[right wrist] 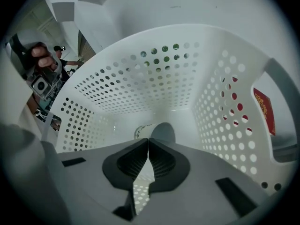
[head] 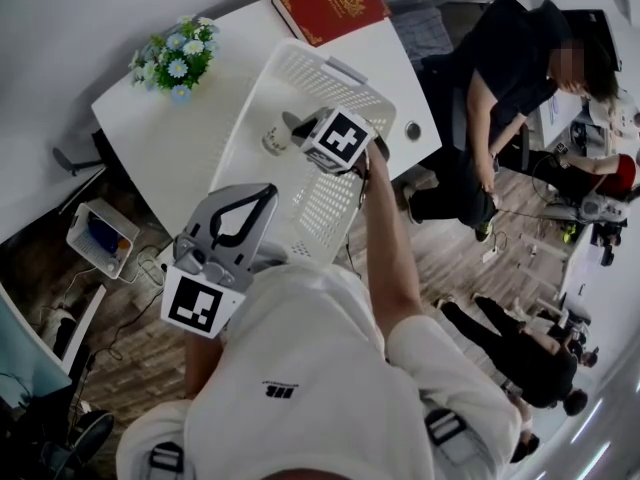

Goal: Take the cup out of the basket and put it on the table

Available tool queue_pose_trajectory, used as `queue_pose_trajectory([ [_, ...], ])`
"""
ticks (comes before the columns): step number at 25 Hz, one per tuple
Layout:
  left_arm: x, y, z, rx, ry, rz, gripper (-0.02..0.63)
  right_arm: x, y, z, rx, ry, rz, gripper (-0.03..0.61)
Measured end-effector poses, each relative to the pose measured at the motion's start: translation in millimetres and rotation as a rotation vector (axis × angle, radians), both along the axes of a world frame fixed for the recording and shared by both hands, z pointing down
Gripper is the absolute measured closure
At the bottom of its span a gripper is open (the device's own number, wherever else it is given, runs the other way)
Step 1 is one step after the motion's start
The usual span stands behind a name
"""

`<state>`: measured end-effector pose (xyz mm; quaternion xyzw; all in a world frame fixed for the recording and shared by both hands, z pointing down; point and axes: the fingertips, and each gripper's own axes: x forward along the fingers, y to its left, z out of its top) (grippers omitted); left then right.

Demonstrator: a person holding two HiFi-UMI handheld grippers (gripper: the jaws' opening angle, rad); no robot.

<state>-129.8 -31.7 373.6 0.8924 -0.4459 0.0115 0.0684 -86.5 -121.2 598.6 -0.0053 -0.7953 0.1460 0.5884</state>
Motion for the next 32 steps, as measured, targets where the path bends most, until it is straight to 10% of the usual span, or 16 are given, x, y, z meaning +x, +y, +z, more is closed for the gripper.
queue_pose_trajectory([
  [32, 8.3, 16.6, 1.1, -0.011, -0.014, -0.001, 0.604, 18.6, 32.2, -98.2, 0.106, -0.219, 0.084, 0.558],
])
